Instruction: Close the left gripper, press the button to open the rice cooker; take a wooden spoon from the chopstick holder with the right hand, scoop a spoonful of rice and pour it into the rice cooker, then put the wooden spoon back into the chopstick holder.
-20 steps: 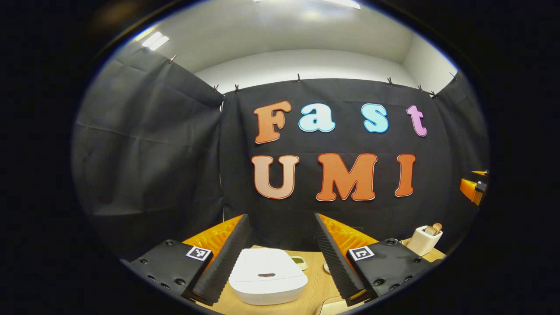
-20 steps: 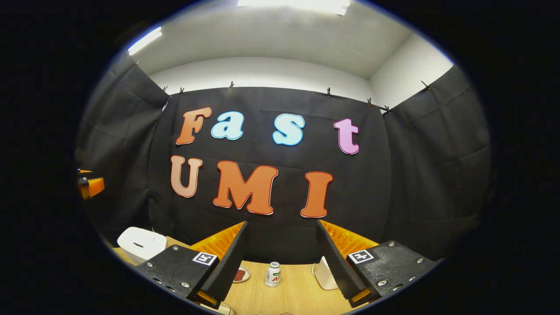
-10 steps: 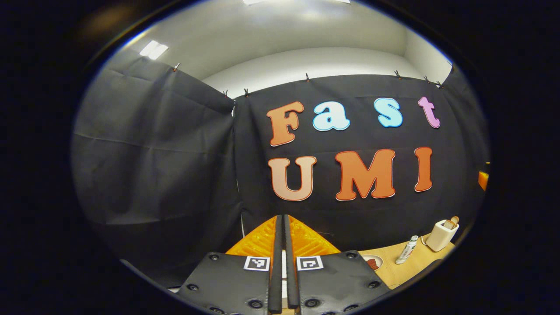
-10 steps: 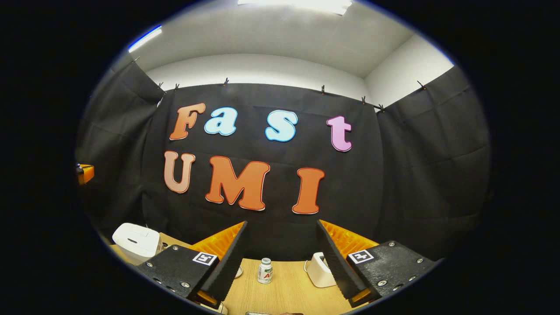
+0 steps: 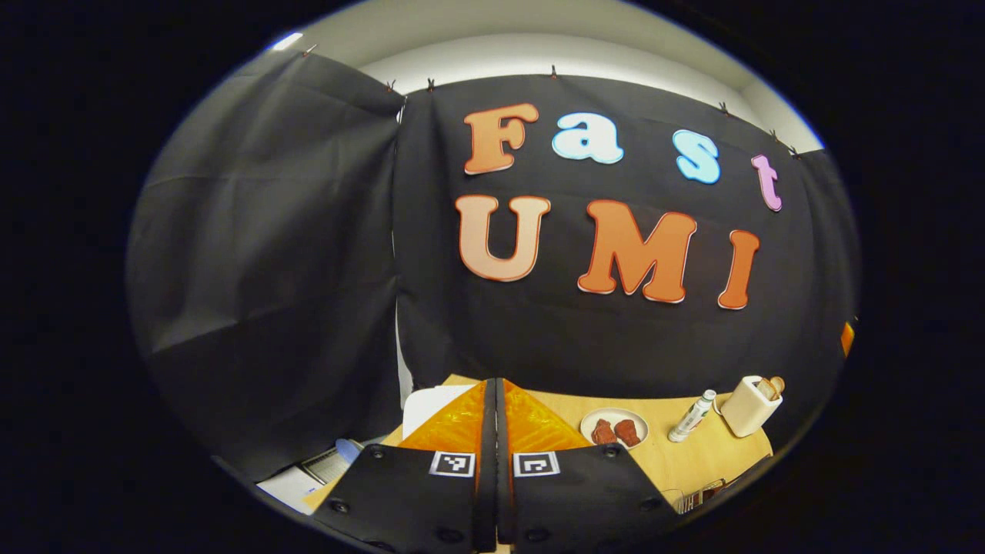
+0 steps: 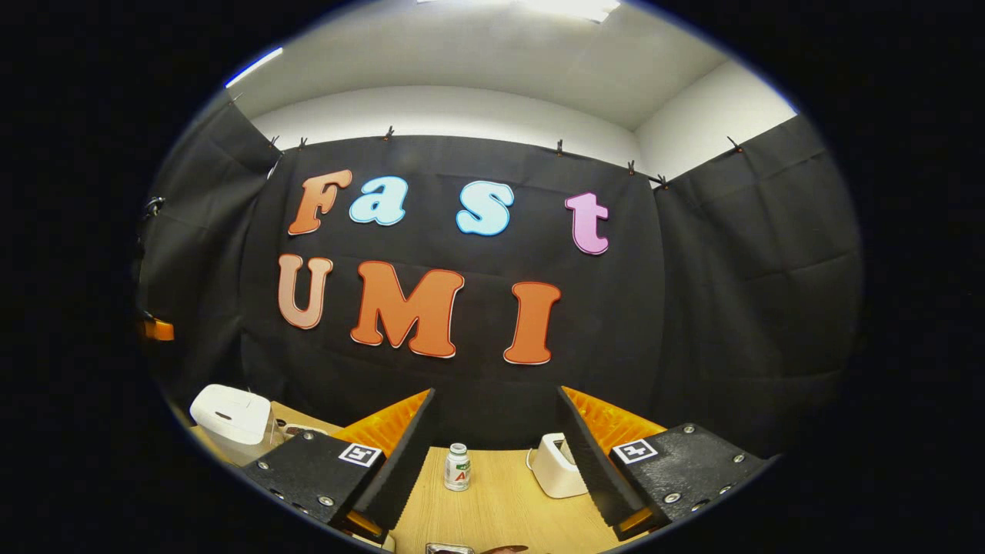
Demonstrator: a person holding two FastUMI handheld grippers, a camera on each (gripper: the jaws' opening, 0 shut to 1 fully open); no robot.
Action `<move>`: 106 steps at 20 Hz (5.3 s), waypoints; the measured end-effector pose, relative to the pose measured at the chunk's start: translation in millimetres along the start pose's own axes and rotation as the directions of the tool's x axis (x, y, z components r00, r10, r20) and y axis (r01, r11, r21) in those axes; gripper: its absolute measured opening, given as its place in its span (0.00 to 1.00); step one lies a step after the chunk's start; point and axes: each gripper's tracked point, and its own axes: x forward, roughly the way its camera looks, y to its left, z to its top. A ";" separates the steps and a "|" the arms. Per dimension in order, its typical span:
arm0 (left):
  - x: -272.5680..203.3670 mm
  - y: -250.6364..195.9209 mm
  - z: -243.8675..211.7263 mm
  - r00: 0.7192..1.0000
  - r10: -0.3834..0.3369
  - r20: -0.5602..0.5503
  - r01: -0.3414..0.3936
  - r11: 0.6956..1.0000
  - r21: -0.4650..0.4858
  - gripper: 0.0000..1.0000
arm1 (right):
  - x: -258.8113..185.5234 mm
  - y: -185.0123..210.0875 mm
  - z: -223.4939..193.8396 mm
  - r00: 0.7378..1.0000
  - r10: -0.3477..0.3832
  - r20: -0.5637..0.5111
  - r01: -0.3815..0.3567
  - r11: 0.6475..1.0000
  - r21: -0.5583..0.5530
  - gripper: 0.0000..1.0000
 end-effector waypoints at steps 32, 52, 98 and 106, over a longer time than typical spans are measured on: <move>127.5 6.4 -174.3 0.723 -0.164 -0.671 -0.072 0.948 -0.310 0.05 | -71.9 -67.6 -88.6 0.939 -0.263 -0.219 0.270 0.963 0.000 0.94; 66.5 3.9 -17.6 0.987 0.030 -0.158 -0.008 0.990 0.142 0.05 | -58.2 -35.6 -213.7 0.857 -0.115 -0.503 0.165 0.985 0.056 0.94; -88.2 28.3 37.9 0.922 0.226 0.314 -0.294 0.938 0.187 0.98 | -38.6 55.7 -235.2 0.811 0.151 -0.565 0.060 0.940 0.337 0.15; -89.2 63.9 23.7 0.921 0.238 0.310 -0.293 0.945 0.145 0.98 | -33.5 141.6 -176.9 0.822 0.333 -0.462 -0.153 0.910 0.385 0.14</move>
